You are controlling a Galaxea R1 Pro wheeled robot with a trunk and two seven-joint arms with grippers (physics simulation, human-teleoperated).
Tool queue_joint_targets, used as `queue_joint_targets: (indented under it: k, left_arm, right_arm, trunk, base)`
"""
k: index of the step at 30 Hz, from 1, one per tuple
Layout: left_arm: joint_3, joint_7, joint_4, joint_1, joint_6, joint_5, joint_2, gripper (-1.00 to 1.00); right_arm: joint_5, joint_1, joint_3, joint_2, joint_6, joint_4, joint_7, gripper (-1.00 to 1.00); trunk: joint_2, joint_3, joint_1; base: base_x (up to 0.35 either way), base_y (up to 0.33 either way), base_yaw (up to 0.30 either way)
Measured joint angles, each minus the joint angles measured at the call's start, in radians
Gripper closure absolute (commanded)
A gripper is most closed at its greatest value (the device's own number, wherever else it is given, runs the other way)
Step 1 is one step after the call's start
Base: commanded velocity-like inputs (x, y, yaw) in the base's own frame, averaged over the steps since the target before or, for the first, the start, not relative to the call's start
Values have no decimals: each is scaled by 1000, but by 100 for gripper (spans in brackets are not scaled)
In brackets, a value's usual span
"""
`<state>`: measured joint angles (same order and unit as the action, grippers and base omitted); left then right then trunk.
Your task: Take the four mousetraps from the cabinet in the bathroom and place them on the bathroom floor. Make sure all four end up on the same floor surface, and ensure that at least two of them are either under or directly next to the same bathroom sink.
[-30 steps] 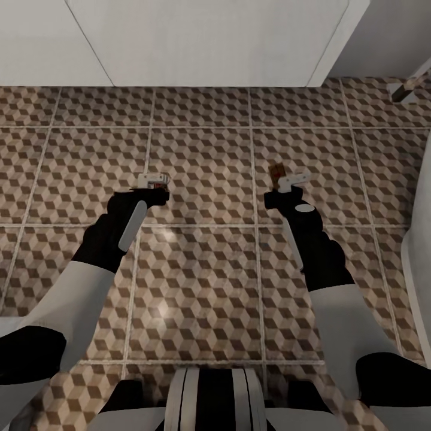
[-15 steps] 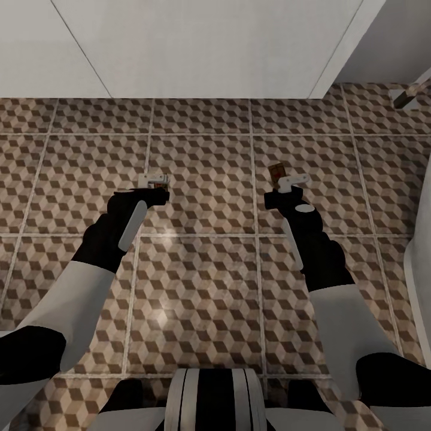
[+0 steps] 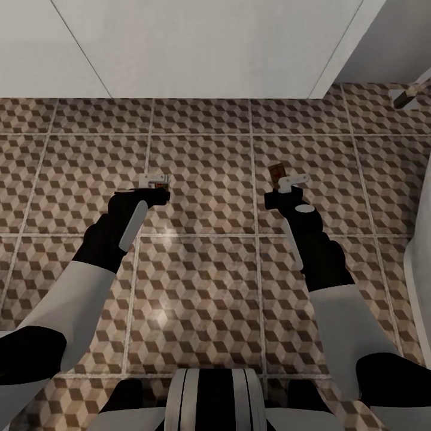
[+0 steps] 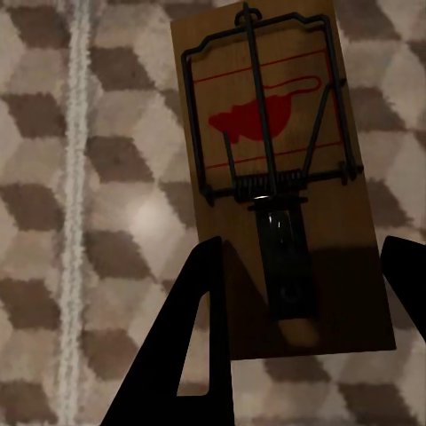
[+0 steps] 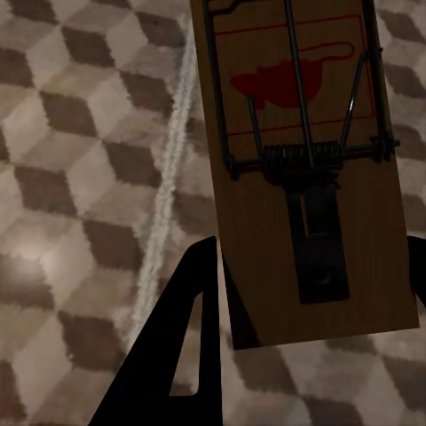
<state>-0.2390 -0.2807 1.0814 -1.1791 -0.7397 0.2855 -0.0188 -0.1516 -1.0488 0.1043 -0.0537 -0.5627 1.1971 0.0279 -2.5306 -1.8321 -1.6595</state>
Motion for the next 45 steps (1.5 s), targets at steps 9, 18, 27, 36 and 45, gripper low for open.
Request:
queue_joint_targets:
  k: [9,18,27,36,45]
  left_arm:
    - [0,0,1,0,0,0,0,100]
    - [0,0,17,0,0,0,0,100]
    - [0,-1,22,0,0,0,0,100]
    - [0,-1,22,0,0,0,0,100]
    - [0,-1,23,0,0,0,1,100]
  right_arm:
    - [0,0,0,0,1,0,0,100]
    - [0,0,0,0,1,0,1,100]
    - [0,2,0,0,8,1,0,100]
    - [0,4,0,0,8,1,0,100]
    - [0,5,0,0,6,2,0,100]
  trunk:
    - [0,0,0]
    - [0,0,0]
    - [0,0,0]
    - [0,0,0]
    - [0,0,0]
  base:
    - [0,0,0]
    - [0,0,0]
    - [0,0,0]
    - [0,0,0]
    - [0,0,0]
